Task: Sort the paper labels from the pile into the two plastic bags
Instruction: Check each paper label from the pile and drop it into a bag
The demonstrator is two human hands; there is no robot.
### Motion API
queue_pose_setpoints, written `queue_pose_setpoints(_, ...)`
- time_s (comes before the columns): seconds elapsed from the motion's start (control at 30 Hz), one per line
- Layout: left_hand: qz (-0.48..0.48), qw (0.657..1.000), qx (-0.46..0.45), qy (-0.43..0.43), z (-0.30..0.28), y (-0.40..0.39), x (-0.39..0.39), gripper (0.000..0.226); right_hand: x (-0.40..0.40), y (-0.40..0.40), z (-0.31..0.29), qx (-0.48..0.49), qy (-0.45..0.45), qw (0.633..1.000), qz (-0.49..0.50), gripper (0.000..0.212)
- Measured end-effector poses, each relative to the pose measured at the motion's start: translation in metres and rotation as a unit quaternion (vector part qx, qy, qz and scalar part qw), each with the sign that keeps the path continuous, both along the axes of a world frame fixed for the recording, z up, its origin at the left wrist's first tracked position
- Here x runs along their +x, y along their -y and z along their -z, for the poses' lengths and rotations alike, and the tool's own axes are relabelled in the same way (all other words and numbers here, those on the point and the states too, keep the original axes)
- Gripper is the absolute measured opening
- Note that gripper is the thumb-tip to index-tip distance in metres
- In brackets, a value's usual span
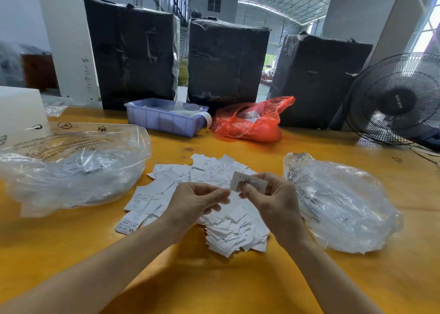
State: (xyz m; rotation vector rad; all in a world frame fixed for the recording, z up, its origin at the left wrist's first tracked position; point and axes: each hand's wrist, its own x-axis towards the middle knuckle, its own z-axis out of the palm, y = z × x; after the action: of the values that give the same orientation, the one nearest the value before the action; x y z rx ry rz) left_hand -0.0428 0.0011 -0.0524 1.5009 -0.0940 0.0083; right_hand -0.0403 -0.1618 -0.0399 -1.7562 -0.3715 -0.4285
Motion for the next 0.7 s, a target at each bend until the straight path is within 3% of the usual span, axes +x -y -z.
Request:
queue_pose_setpoints(0.23,0.012,1.0,-0.001,-0.002,-0.0013,0.0006,-0.0008,0.027,-0.002,-0.0022,0.0014,-0.026,0.002,1.0,0.013,0.007)
queue_pose_setpoints(0.7,0.019,1.0,0.001,0.006,0.0007,-0.0017,0.0007,0.026,0.0008,-0.0007,0.0027,0.028,-0.038,0.999,-0.014,0.007)
